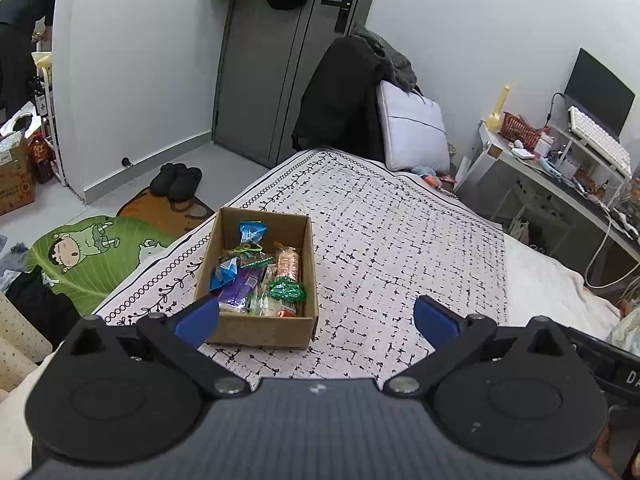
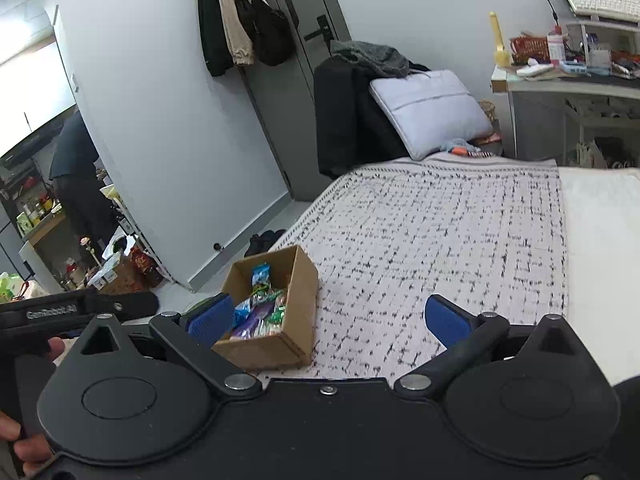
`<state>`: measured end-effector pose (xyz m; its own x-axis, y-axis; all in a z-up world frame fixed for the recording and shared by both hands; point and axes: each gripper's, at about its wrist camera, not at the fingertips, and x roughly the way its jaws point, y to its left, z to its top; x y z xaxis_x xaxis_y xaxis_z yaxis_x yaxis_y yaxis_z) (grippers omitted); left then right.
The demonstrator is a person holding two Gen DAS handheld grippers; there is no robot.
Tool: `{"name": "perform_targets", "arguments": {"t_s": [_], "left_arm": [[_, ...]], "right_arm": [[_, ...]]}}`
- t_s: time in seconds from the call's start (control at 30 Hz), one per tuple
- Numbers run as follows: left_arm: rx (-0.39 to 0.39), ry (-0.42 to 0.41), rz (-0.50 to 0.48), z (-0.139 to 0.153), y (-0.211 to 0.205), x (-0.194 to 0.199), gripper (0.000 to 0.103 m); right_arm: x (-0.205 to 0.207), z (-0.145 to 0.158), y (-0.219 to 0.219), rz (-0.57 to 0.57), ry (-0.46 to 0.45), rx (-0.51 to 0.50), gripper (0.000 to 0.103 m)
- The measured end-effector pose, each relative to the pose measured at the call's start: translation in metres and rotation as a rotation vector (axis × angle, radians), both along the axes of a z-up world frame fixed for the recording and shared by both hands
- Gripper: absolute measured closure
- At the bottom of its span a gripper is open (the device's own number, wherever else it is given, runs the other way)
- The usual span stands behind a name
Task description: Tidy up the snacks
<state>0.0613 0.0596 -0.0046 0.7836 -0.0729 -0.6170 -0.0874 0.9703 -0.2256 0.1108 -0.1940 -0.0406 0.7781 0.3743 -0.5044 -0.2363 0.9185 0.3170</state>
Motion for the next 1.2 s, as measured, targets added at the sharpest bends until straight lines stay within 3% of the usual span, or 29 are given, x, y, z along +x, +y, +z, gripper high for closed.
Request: {"name": "perform_targets", "arguments": {"t_s": [0.37, 0.7, 1.2], "left_arm": [[0.014, 0.014, -0.001, 0.001, 0.01, -0.011, 0.0], [0.064, 0.017, -0.009, 0.001, 0.001, -0.02, 0.0], [0.063, 0.021, 0.005, -0.003, 0.002, -0.029, 0.0]], "right_arm": [[-0.014, 0.005, -0.009, -0.048, -0.028, -0.008, 0.0], [-0.027, 0.005, -0.008, 0.001, -0.031, -0.024, 0.0], [-0.033, 0.002, 0.002, 0.044, -0.023, -0.047, 0.0]]}}
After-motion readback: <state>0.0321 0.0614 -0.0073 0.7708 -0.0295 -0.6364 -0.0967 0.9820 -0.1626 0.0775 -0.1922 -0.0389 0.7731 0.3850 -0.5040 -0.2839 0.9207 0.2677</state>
